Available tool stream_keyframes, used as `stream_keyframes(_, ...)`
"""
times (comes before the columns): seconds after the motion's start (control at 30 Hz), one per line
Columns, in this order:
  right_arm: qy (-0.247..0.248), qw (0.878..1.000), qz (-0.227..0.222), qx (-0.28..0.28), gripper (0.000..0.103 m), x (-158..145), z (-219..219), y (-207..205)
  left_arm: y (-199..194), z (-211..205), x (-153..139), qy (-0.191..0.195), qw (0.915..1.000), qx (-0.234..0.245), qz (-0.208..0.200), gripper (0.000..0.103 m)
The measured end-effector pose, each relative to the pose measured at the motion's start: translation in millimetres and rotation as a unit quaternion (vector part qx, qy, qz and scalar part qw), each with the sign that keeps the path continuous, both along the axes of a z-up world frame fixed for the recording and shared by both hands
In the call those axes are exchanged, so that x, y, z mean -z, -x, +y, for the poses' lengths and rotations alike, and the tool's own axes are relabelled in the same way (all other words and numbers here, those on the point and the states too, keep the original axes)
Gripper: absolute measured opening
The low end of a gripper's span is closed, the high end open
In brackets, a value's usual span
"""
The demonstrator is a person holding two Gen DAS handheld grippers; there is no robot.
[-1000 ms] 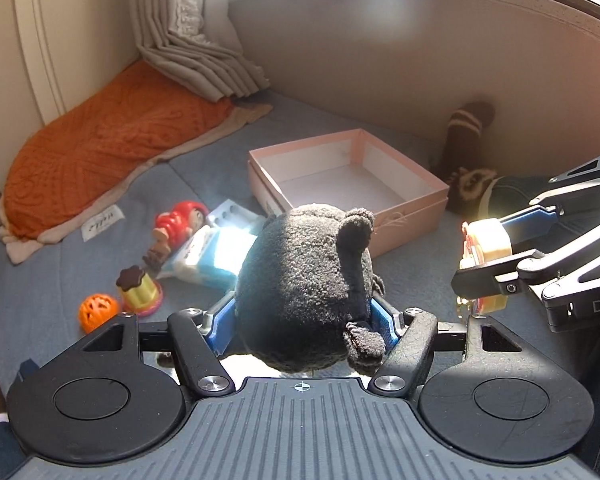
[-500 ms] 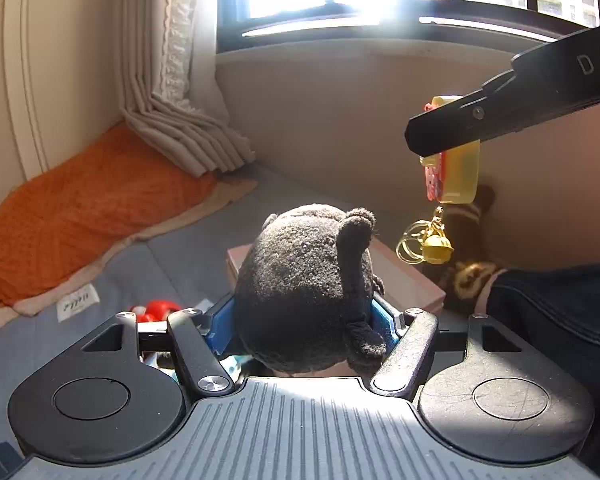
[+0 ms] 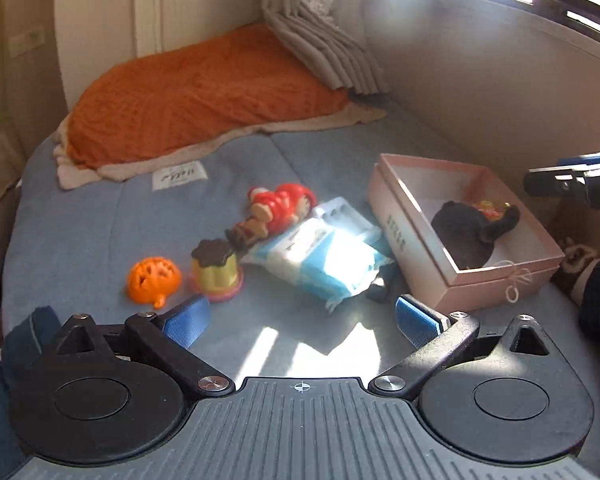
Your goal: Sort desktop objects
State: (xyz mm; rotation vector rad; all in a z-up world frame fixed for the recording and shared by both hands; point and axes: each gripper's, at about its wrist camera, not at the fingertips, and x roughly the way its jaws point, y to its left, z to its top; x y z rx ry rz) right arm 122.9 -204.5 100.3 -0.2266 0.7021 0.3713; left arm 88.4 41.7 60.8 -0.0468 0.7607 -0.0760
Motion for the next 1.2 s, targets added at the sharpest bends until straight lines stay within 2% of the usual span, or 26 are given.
stream_keyframes(0.13, -0.015, 0.997, 0.074, -0.012, 0.066, 32.5, 17.2, 14.1, 14.2, 47.5, 19.5, 0.042, 0.9966, -0.064, 0.032, 0.102)
stream_keyframes(0.2, 0.006, 0.998, 0.067, -0.017, 0.066, 38.5, 22.6, 24.8, 23.1, 57.0, 26.3, 0.05, 0.9952, -0.078, 0.031, 0.102)
stream_keyframes(0.27, 0.042, 0.998, 0.04, -0.007, 0.065, 42.1, 21.9, 31.0, 27.0, 59.9, 33.7, 0.062, 0.9944, -0.08, 0.029, 0.102)
stream_keyframes(0.33, 0.059, 0.998, 0.03, 0.017, 0.046, 45.2, 17.1, 24.8, 28.8, 57.4, 40.5, 0.075, 0.9942, -0.073, 0.026, 0.102)
stream_keyframes(0.4, 0.05, 0.997, 0.034, 0.036, 0.036, 45.3, 7.6, 13.8, 26.5, 52.3, 43.7, 0.083, 0.9945, -0.061, 0.017, 0.102)
stream_keyframes(0.47, 0.006, 0.997, 0.05, 0.066, 0.036, 40.1, -7.2, -13.4, 26.4, 45.3, 45.4, 0.086, 0.9953, -0.042, 0.015, 0.103)
stream_keyframes(0.5, -0.022, 0.994, 0.065, 0.083, 0.04, 38.2, -13.0, -28.3, 27.4, 41.6, 45.3, 0.087, 0.9957, -0.03, 0.014, 0.103)
stream_keyframes(0.53, -0.05, 0.99, 0.089, 0.096, 0.06, 39.1, -17.5, -46.8, 28.6, 38.1, 44.9, 0.086, 0.9961, -0.017, 0.011, 0.103)
stream_keyframes(0.6, -0.087, 0.98, 0.122, 0.131, 0.085, 46.8, -24.9, -78.9, 30.8, 30.1, 44.1, 0.082, 0.9966, 0.005, 0.004, 0.103)
stream_keyframes(0.7, -0.09, 0.969, 0.173, 0.151, 0.083, 69.2, -24.4, -119.1, 31.0, 23.9, 46.7, 0.076, 0.997, 0.017, 0.005, 0.103)
stream_keyframes(0.73, -0.097, 0.964, 0.195, 0.15, 0.068, 76.4, -24.6, -128.5, 30.2, 23.3, 48.4, 0.074, 0.9971, 0.016, 0.009, 0.103)
stream_keyframes(0.77, -0.1, 0.959, 0.213, 0.157, 0.061, 81.1, -25.2, -135.9, 29.7, 23.4, 49.8, 0.073, 0.9972, 0.015, 0.012, 0.103)
stream_keyframes(0.8, -0.107, 0.956, 0.222, 0.16, 0.059, 79.8, -26.6, -141.1, 28.9, 23.8, 50.9, 0.073, 0.9971, 0.014, 0.014, 0.103)
stream_keyframes(0.83, -0.114, 0.956, 0.215, 0.161, 0.057, 72.5, -28.1, -142.8, 28.3, 24.3, 51.7, 0.075, 0.997, 0.013, 0.016, 0.103)
stream_keyframes(0.93, -0.145, 0.966, 0.144, 0.159, 0.057, 31.1, -36.4, -145.5, 27.5, 25.0, 53.1, 0.077, 0.9968, 0.012, 0.018, 0.103)
stream_keyframes(1.0, -0.153, 0.968, 0.107, 0.169, 0.06, 7.4, -42.8, -147.2, 27.0, 24.8, 53.4, 0.075, 0.997, 0.012, 0.017, 0.103)
stream_keyframes(1.1, -0.133, 0.972, 0.087, 0.173, 0.074, -5.3, -43.6, -150.5, 25.5, 23.1, 53.8, 0.068, 0.9975, 0.008, 0.015, 0.103)
stream_keyframes(1.2, -0.111, 0.982, 0.07, 0.136, 0.074, -4.1, -24.4, -141.8, 25.4, 24.1, 52.6, 0.057, 0.9983, -0.005, 0.008, 0.103)
